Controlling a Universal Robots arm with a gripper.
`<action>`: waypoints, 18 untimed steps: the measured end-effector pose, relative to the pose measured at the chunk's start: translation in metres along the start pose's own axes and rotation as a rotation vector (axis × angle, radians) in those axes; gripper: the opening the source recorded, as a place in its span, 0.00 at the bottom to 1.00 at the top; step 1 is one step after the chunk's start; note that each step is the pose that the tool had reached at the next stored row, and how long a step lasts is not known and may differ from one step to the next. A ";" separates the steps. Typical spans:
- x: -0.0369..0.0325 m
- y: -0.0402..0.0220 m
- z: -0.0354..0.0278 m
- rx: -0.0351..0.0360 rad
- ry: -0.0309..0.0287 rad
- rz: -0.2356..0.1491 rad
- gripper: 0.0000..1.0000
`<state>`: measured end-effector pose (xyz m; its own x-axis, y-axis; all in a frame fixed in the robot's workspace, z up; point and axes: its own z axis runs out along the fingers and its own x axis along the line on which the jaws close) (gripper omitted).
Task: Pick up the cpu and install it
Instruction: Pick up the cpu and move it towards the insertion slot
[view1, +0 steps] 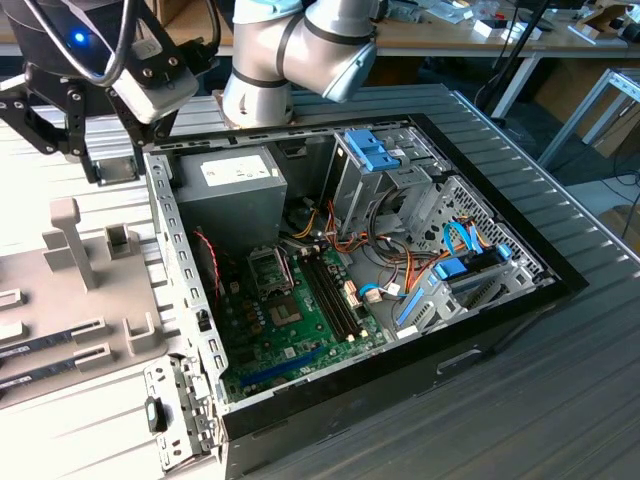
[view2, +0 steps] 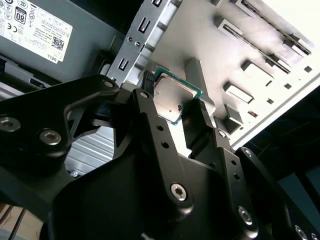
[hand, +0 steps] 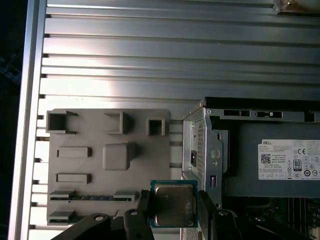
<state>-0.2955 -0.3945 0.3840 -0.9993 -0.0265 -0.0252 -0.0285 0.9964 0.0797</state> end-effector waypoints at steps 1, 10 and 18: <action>-0.0019 -0.0001 0.0001 0.0000 0.0000 0.000 0.47; -0.0153 -0.0005 0.0009 0.0000 0.0000 0.000 0.47; -0.0290 -0.0009 0.0018 0.0000 0.0000 0.000 0.47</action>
<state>-0.2665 -0.3945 0.3829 -0.9993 -0.0266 -0.0252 -0.0285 0.9964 0.0796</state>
